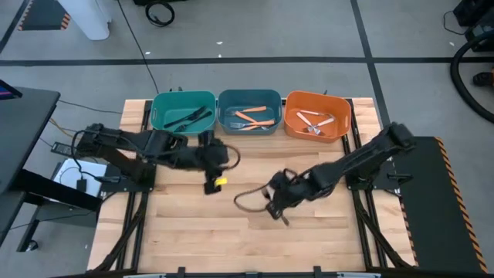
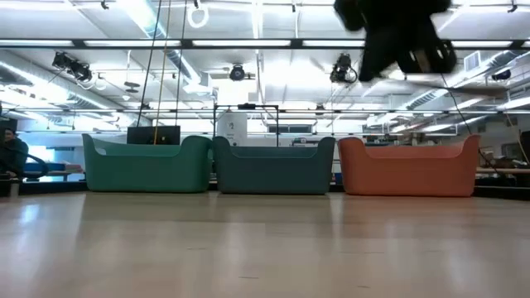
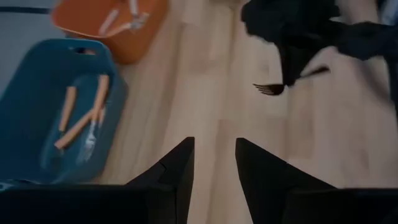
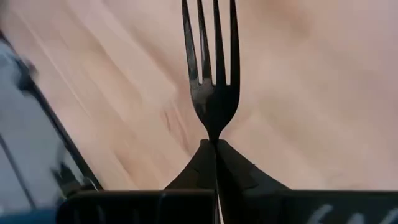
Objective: Sort silverware by color (type)
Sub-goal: Put the black fork in the green bin
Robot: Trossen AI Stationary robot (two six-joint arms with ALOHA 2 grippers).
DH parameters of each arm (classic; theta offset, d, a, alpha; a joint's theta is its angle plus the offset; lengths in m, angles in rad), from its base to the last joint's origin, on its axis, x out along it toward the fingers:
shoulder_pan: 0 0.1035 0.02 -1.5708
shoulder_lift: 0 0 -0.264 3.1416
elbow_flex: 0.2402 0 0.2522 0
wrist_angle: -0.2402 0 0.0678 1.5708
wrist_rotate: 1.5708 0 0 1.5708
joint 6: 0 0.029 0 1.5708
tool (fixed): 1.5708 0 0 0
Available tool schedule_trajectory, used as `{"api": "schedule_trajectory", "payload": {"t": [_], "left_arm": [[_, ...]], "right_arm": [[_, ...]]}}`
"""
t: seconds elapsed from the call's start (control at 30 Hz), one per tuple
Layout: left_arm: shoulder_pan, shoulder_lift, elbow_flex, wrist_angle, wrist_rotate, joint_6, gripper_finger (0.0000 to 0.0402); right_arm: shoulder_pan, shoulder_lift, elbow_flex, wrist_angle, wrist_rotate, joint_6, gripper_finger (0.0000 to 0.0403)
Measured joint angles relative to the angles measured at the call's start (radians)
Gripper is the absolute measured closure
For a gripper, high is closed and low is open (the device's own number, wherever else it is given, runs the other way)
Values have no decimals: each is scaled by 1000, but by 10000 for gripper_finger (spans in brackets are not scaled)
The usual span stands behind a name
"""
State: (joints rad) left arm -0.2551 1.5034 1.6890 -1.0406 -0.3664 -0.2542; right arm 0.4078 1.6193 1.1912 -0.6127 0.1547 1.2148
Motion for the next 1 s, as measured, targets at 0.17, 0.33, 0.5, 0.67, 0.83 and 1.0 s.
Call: {"api": "schedule_trajectory", "payload": {"t": [0.17,0.33,0.5,0.67,0.83,1.0], "left_arm": [[112,3,0,102,2,62,274],[230,4,0,263,37,73,274],[333,31,1,460,147,31,274],[406,67,0,526,196,31,274],[464,78,1,540,197,31,274],[499,107,1,585,287,31,274]], "right_arm": [[-46,-163,1,-46,229,-64,401],[-139,-291,2,2,484,-223,401],[-291,-347,3,171,486,-510,402],[-398,-359,4,277,409,-678,402],[-456,-361,4,286,350,-722,402],[-495,-344,4,326,277,-750,402]]}}
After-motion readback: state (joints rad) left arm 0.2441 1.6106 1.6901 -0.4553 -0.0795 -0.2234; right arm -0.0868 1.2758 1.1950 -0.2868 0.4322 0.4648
